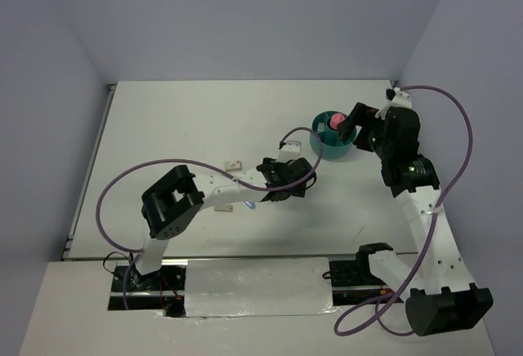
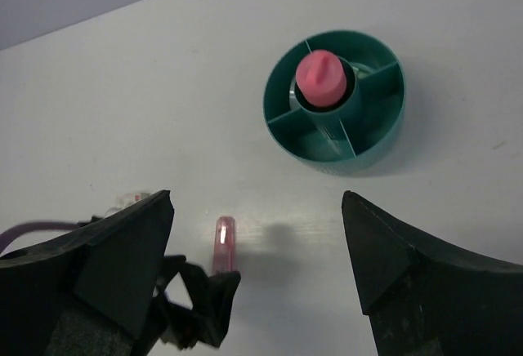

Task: Sort the stationery into containers
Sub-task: Pick up the stationery from the center of the board.

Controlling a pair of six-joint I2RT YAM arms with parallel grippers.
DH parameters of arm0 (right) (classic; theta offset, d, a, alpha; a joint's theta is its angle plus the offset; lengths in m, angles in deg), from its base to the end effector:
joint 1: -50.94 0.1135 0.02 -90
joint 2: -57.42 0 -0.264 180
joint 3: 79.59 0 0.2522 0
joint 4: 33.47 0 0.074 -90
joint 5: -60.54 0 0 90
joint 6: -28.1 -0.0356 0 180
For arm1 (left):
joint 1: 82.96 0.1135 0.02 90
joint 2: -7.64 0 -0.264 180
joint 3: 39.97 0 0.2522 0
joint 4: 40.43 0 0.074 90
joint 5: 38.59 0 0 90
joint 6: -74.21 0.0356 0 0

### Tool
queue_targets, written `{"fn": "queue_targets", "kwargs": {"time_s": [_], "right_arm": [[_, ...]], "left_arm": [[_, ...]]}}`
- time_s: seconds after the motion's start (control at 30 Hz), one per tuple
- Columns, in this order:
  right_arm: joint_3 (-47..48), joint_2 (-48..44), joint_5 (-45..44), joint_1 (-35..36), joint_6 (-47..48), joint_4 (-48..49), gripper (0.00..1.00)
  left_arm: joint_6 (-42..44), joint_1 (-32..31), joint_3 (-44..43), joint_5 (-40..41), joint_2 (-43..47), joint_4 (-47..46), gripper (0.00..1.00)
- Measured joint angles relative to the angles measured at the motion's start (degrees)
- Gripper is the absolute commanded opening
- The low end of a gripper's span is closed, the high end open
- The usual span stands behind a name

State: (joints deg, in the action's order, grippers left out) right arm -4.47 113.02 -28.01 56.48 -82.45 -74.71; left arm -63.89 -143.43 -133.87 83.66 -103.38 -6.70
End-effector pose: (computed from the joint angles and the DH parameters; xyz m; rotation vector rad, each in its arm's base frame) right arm 0.2093 0.0212 0.3750 0.2398 1.9491 0.3248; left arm 0.2243 -0.3573 0.2050 0.0127 2.3014 -0.2746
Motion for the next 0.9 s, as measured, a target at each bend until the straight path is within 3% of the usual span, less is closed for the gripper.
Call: {"fn": "queue_targets", "kwargs": {"time_s": [0.13,0.33,0.4,0.53,0.67,0.8,0.9], "right_arm": [[-2.9,-3.9,0.4,0.0,0.7,-2.6,0.91],[-2.9,-6.8,1.5,0.1,1.3,-3.8,0.91],[-2.9,-7.2,2.3,0.1,1.3,-3.8,0.91],[-3.4,-6.8,4.2,0.1,1.2,-2.9,0.95],[-5.6,-6.2,5.7,0.1,0.6,-1.8,1.0],[-8.3,-6.1,7.7,0.1,-0.5,-0.3,1.0],[-10.6,-5.2,11.0,0.1,-1.9,2.6,1.0]], "left_arm": [[-2.0,-0.1,-4.0,1.6,-7.2,2.2,0.82],[-4.7,-0.1,-6.5,2.2,-10.5,3.8,0.77],[-5.2,0.0,-6.5,2.1,-10.6,3.5,0.57],[-5.3,0.0,-4.8,2.0,-10.1,0.9,0.36],[-5.8,0.0,2.3,1.6,-5.9,-3.7,0.12],[-5.1,0.0,10.5,-0.1,-0.4,-7.8,0.0],[-2.5,-0.1,17.0,-2.1,4.3,-11.2,0.0]]}}
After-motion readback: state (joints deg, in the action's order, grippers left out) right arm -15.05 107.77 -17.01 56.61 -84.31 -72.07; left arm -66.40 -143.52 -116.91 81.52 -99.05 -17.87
